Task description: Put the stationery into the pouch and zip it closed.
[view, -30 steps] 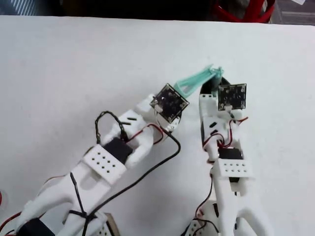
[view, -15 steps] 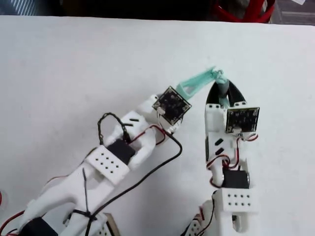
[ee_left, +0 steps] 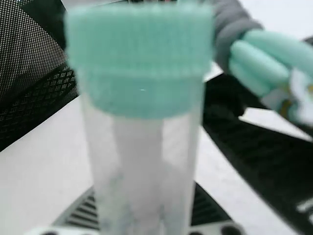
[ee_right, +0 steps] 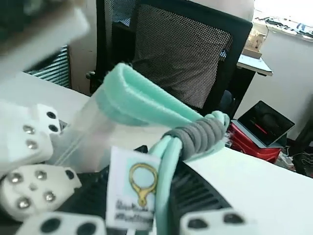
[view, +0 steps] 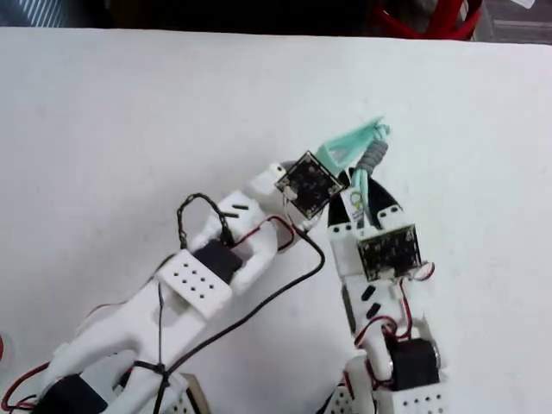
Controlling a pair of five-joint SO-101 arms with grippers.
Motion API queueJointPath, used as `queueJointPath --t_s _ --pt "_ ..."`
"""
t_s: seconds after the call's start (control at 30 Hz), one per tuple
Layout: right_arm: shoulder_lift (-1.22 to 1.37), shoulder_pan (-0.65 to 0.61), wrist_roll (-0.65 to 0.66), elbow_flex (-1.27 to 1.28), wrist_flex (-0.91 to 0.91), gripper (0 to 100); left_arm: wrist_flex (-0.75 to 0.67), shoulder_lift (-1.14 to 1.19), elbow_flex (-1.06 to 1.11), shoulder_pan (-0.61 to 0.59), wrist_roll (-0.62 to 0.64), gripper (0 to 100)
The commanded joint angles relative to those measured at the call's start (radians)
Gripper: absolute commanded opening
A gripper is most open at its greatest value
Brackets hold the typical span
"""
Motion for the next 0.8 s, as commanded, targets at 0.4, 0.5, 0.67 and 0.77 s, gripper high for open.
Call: queueJointPath --t_s 0.4,0.5,0.67,0.77 --pt "-0.096 -0.104 0.092 -0.238 0.278 1.8 0.005 0.076 0.02 0.005 -0.006 2" --pt "-0.096 -0.111 0.158 -0.242 0.355 1.9 0.005 0.076 0.02 0.005 -0.006 2" --pt "-0.097 -0.111 0.245 -0.249 0.481 1.9 0.005 0.076 0.02 0.005 -0.006 2" --pt "-0.097 -0.11 0.292 -0.249 0.495 1.9 0.005 0.076 0.02 0.005 -0.006 2"
